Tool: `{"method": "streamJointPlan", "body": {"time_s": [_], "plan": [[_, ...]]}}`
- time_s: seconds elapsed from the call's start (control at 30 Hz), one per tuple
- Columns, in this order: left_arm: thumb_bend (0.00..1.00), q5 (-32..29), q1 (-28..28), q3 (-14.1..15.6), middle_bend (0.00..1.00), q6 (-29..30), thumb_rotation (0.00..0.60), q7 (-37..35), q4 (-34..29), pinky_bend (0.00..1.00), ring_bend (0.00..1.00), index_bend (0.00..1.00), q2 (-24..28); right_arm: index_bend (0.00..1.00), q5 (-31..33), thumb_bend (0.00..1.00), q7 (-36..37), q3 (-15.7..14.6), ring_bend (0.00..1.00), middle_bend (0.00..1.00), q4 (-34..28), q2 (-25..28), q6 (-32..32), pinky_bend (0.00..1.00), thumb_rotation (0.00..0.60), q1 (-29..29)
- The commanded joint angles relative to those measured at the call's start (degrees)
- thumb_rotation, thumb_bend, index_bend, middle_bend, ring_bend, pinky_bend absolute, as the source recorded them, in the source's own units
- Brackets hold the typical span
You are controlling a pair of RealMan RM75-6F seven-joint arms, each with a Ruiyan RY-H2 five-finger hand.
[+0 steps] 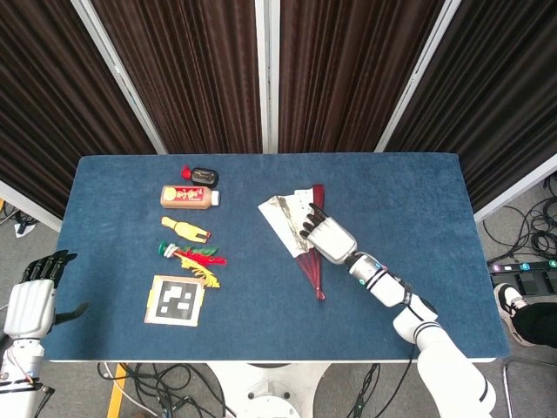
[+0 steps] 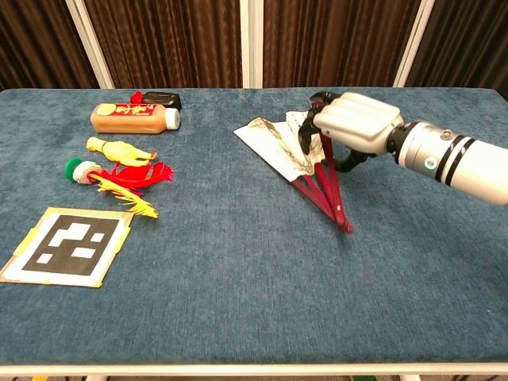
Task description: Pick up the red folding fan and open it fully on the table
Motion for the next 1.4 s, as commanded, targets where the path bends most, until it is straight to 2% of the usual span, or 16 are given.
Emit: {"method": "streamJointPlan", "body": {"time_s": [0.03,0.17,0.27,0.37,0.57,0.8,1.0,1.1,1.23,1.4], "plan": [[0.03,1.0,-0.8,-0.7,0.25,0.0,0.600,-1.1,0.2,0.16,0.18,0.25,0.4,0.80,0.2,0.63,1.0,0.3,0.27,0.65,-1.4,2.6,3.3,0.10,0.600,0.8],[0.03,2.1,-2.5,-2.0,0.25,-0.7,0.600,-4.4,0.1,0.16,0.18,0.25,0.8,0.93,0.6,0.63,1.0,1.2,0.35,0.74,-4.5,6.4,7.3,0.14,0.600,1.6],[0.03,2.8,-3.9,-3.0,0.25,-1.4,0.600,-6.9,0.4,0.16,0.18,0.25,0.8,0.97,1.0,0.63,0.6,1.9,0.39,0.78,-7.6,9.0,9.5,0.16,0.600,2.1],[0.03,3.6,-5.7,-4.1,0.25,-2.2,0.600,-8.7,0.9,0.16,0.18,0.25,0.8,0.99,1.8,0.64,0.5,3.1,0.41,0.80,-12.6,12.3,11.1,0.18,0.600,2.5],[0.03,4.2,-9.2,-7.1,0.25,-3.0,0.600,-14.7,2.0,0.17,0.18,0.25,-0.6,0.99,4.5,0.65,-0.2,6.2,0.41,0.80,-27.4,20.3,11.4,0.18,0.600,2.4],[0.03,1.7,-15.1,-10.9,0.25,-8.8,0.600,-30.9,5.1,0.21,0.18,0.25,-4.5,1.00,6.6,0.67,-0.4,8.4,0.43,0.82,-42.8,28.6,8.6,0.18,0.600,2.6],[0.03,-1.6,-20.0,-12.8,0.25,-17.7,0.600,-47.7,5.5,0.21,0.18,0.25,-6.9,1.00,7.0,0.67,-1.7,10.5,0.43,0.82,-49.9,33.1,6.6,0.18,0.600,4.0],[0.03,-2.3,-22.3,-13.2,0.25,-21.6,0.600,-53.1,5.4,0.22,0.18,0.25,-7.9,1.00,7.1,0.67,-3.5,11.8,0.43,0.82,-52.4,34.6,5.3,0.18,0.600,5.2],[0.03,-3.2,-25.4,-14.0,0.25,-25.6,0.600,-56.3,5.3,0.23,0.18,0.28,-9.4,1.00,7.8,0.67,-6.9,13.6,0.43,0.82,-54.9,35.4,3.0,0.18,0.600,7.0],[0.04,-4.8,-28.7,-15.0,0.31,-28.6,0.600,-56.0,5.1,0.30,0.25,0.33,-11.5,1.00,9.3,0.69,-10.8,15.7,0.43,0.82,-57.5,35.3,0.5,0.17,0.600,9.0]]}}
